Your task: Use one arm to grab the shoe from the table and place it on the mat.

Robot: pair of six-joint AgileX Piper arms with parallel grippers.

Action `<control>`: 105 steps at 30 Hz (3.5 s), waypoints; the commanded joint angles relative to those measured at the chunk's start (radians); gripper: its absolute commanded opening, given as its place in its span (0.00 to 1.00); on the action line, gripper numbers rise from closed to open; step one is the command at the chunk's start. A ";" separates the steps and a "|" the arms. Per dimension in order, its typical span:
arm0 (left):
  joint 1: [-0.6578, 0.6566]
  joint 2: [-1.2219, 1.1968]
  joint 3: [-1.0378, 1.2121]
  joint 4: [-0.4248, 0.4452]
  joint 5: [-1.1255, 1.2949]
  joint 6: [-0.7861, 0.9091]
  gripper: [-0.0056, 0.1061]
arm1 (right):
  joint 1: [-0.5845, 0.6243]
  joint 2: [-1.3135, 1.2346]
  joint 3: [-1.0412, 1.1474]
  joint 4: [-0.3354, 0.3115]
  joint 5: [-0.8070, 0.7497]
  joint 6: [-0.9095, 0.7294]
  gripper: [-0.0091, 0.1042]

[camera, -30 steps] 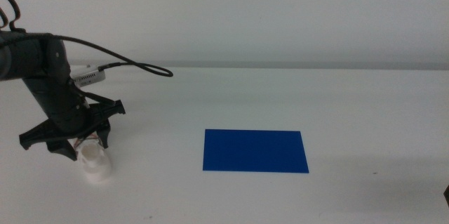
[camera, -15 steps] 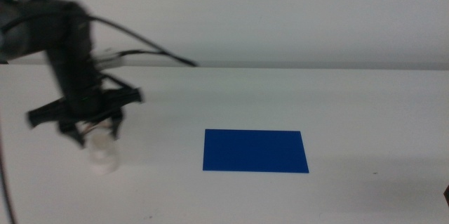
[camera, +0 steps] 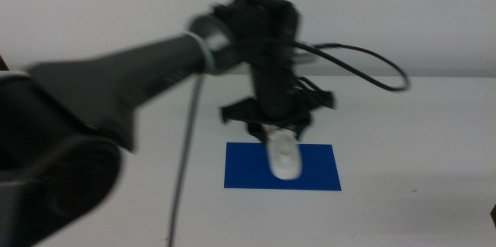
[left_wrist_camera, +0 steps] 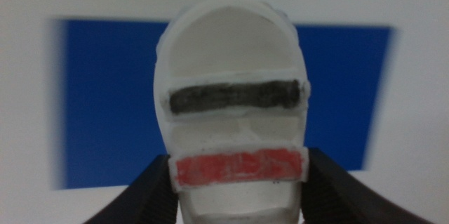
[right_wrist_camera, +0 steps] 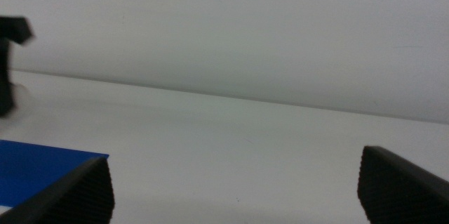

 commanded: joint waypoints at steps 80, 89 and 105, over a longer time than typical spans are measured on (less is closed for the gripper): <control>-0.006 0.153 -0.080 0.134 0.101 -1.379 0.03 | 0.000 -0.038 0.043 -0.003 -0.007 0.000 0.90; -0.006 0.173 -0.080 0.111 0.101 -1.372 0.04 | 0.000 -0.038 0.043 -0.003 -0.007 0.000 0.90; -0.006 -0.255 -0.080 0.337 0.103 -0.859 0.89 | 0.000 -0.038 0.043 -0.003 -0.007 0.000 0.90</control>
